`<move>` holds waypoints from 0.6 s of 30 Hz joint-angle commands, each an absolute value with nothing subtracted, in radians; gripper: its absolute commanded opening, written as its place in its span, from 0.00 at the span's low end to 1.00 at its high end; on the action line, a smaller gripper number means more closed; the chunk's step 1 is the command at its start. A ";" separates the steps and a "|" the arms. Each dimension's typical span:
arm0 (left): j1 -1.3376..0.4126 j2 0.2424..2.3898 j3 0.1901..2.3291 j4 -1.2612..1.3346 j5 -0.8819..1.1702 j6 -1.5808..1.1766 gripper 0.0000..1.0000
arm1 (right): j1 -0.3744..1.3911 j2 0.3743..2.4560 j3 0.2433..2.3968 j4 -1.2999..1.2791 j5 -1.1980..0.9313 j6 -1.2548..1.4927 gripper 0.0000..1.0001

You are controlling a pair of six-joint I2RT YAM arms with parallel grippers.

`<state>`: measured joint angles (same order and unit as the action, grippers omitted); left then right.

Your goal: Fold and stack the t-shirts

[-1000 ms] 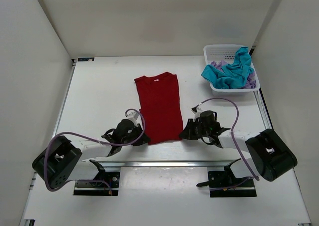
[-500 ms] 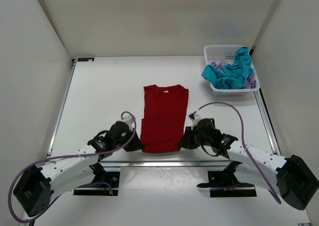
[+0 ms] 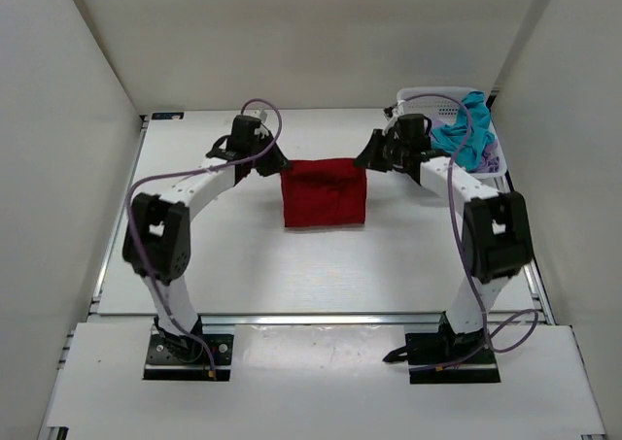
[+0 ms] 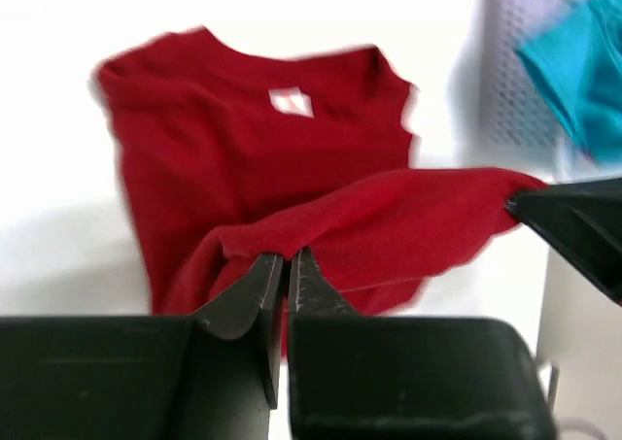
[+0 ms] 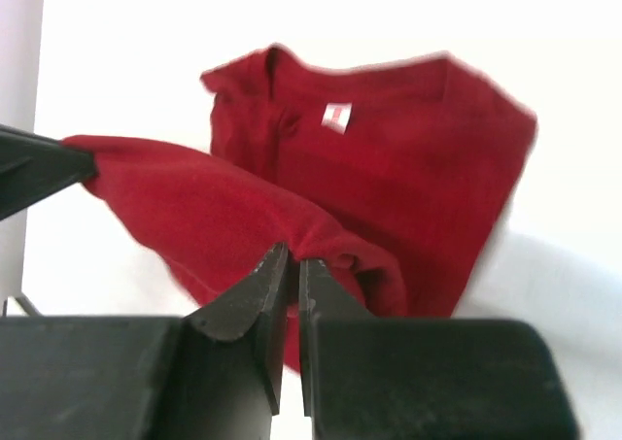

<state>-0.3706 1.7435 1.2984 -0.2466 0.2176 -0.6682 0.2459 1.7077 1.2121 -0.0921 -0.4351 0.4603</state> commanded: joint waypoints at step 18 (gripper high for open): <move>-0.288 1.950 1.510 -0.117 0.226 -0.689 0.47 | 0.252 2.059 1.722 -0.240 -0.367 0.345 0.49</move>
<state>-0.2264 2.0819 1.5467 -0.1734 0.2283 -0.7204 0.2218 2.2143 1.7882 -0.2905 -0.4084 0.3618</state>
